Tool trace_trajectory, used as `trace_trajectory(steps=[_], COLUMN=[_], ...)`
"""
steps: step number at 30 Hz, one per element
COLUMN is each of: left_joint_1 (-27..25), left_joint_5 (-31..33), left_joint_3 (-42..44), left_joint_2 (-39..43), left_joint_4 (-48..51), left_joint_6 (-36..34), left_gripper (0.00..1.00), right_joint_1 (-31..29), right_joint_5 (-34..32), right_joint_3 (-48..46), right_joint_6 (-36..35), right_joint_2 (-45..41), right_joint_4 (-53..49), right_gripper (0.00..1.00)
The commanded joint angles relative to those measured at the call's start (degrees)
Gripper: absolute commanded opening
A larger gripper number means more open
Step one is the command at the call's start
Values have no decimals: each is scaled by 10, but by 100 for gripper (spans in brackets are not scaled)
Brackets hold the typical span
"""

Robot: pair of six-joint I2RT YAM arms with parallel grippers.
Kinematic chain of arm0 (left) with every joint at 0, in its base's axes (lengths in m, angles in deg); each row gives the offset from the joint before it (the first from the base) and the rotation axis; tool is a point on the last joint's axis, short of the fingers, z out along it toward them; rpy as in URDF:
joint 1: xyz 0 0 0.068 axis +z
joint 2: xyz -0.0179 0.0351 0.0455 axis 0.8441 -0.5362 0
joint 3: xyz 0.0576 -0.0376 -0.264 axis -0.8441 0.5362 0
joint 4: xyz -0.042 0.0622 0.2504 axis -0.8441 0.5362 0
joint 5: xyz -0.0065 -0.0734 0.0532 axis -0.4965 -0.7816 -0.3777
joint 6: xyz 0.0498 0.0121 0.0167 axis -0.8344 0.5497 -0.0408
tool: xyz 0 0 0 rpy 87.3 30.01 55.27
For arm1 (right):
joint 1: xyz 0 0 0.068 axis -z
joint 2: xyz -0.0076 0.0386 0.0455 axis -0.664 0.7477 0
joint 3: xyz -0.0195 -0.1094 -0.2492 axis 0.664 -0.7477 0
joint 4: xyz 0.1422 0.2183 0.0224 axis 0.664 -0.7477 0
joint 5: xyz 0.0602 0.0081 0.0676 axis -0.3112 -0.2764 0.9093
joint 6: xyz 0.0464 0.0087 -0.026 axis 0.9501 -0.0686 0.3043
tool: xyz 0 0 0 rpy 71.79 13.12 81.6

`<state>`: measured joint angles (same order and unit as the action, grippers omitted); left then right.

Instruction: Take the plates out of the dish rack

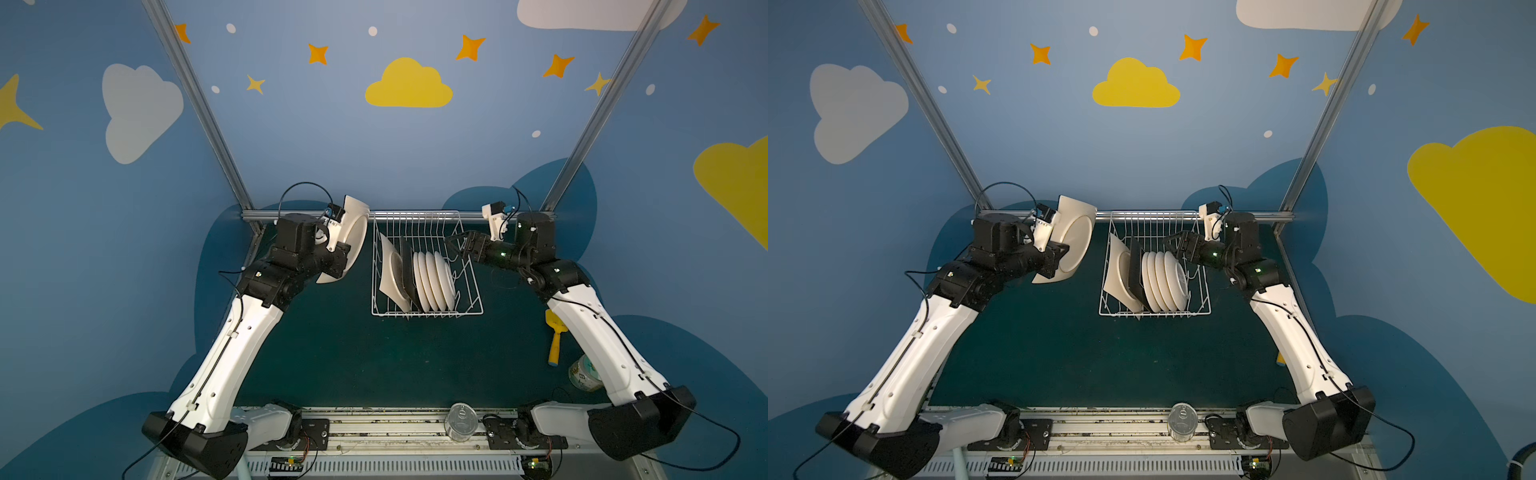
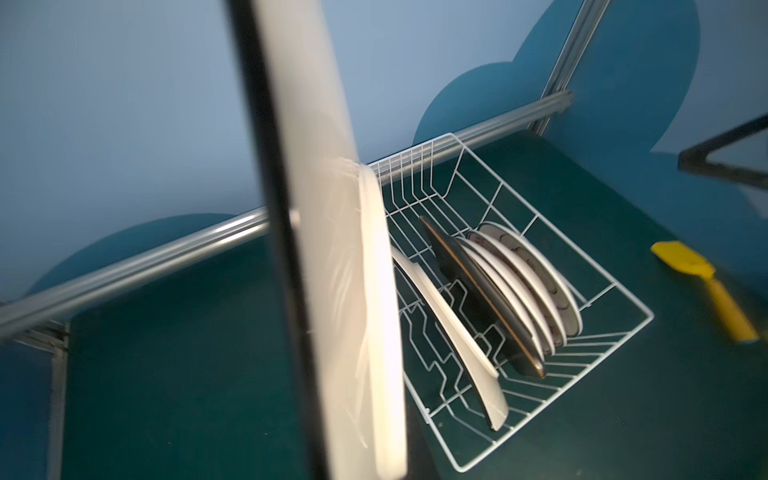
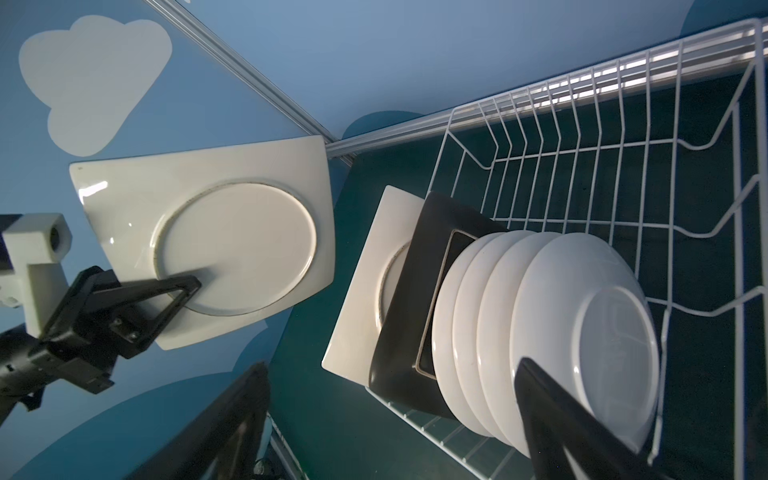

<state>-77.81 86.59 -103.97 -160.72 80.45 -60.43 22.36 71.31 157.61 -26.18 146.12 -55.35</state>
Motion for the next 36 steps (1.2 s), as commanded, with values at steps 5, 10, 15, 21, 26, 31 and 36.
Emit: trace_trajectory(steps=[5,10,15,21,26,31,36], left_joint_1=[-53,-84,-121,-155,-170,-175,-176], left_joint_5=[107,123,125,150,162,168,169], left_joint_3=[76,134,198,235,250,262,268], left_joint_2=[52,59,67,54,45,39,37], left_joint_4=[-276,-374,-465,-542,-572,-598,-607], left_joint_6=[-225,-350,-482,-554,-587,-601,-609], left_gripper=[3,3,3,3,3,3,3], right_joint_1=[-4,-5,-14,-35,-59,-80,-93], right_joint_5=[28,56,67,71,67,62,67], right_joint_3=[41,53,62,84,96,110,119], right_joint_6=[119,160,187,205,211,212,218], right_joint_2=[36,53,69,96,116,136,152], right_joint_4=[37,66,86,78,66,47,39], right_gripper=[92,92,92,92,91,89,75])
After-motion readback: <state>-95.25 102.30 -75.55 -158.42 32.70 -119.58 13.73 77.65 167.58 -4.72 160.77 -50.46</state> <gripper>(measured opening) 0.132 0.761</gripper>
